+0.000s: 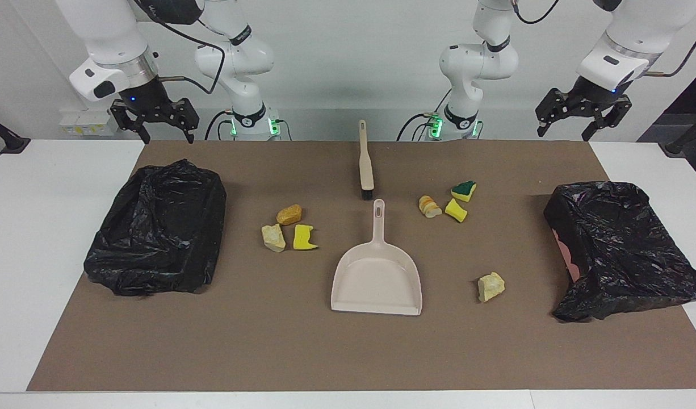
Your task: Sweep and dump trash in bin
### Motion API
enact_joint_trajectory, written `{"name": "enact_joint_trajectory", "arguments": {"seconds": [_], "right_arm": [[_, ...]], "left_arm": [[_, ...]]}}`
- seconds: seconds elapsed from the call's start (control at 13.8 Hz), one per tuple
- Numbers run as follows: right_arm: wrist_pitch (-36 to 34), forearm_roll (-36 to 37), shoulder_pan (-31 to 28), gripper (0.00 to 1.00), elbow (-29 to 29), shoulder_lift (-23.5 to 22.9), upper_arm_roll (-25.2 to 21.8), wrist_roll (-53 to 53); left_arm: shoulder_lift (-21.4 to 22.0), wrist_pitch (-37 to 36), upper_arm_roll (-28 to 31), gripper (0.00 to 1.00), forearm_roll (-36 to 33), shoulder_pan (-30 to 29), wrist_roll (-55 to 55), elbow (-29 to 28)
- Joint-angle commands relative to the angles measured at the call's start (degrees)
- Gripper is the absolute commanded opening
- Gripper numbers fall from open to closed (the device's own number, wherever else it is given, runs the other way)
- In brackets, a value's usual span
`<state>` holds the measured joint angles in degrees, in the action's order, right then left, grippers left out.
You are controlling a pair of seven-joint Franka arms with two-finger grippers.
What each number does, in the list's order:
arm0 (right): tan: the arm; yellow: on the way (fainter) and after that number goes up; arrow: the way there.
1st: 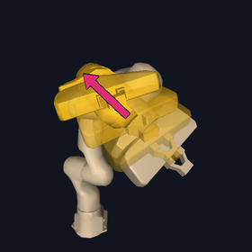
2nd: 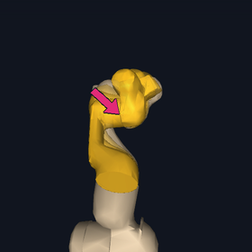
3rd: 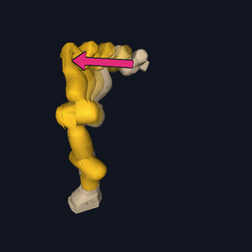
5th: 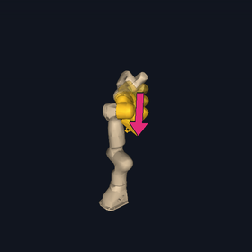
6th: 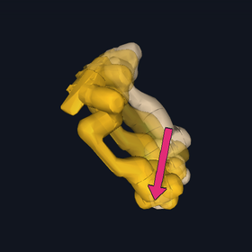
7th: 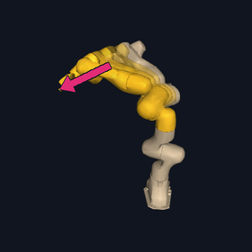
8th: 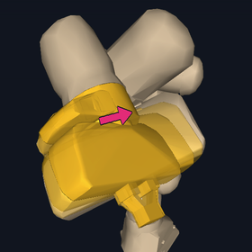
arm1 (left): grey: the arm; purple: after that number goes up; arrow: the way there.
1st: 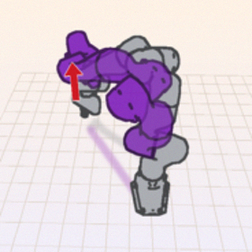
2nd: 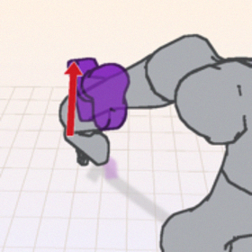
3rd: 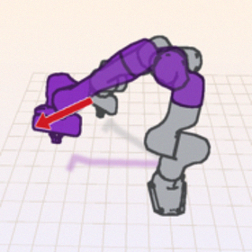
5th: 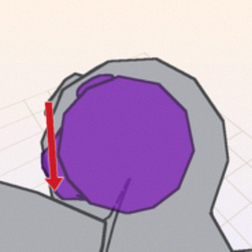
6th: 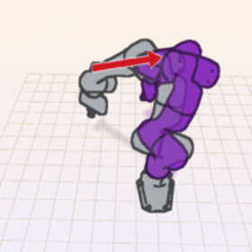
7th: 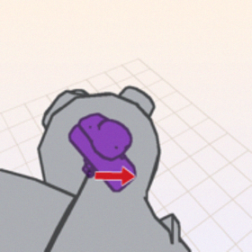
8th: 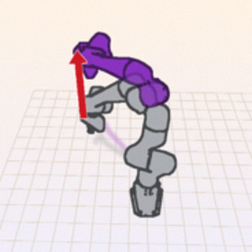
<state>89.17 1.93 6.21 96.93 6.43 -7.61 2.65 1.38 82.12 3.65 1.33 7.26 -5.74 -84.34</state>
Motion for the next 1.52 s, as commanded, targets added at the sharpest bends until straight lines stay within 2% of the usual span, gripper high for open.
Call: {"name": "enact_joint_trajectory", "arguments": {"seconds": [0.0,0.58,0.72,0.87,1.01,1.23,1.44], "right_arm": [[1.3,0.6,-0.1,1.0,1.4,1.2,0.0,1.1],[0.3,0.0,-0.5,1.0,-0.2,0.7,-0.3,1.4],[-3.2,0.3,0.0,1.0,-0.2,1.1,0.1,1.2],[-2.9,0.4,-0.1,1.0,0.4,1.4,0.7,1.0],[-2.5,0.0,0.0,1.0,1.1,1.3,0.8,0.5],[-1.4,-0.2,1.8,1.0,2.0,-0.5,1.2,-2.7],[3.4,-1.0,5.5,1.0,1.4,-4.9,1.5,-7.9]], "left_arm": [[0.6,-0.8,-0.7,1.0,-0.6,-0.4,0.7,-0.3],[0.9,-0.6,-0.7,1.0,-0.3,0.7,1.3,-0.7],[2.1,-0.6,-1.4,1.0,-0.1,0.7,1.3,-2.7],[3.8,-0.4,-3.1,1.0,-0.1,0.7,1.7,-5.2],[7.2,2.1,-6.0,1.0,0.0,0.6,4.1,-10.5],[14.0,6.7,-12.5,1.0,0.2,-0.1,8.7,-22.3],[16.6,11.0,-19.6,1.0,4.2,-0.1,15.1,-30.9]]}}
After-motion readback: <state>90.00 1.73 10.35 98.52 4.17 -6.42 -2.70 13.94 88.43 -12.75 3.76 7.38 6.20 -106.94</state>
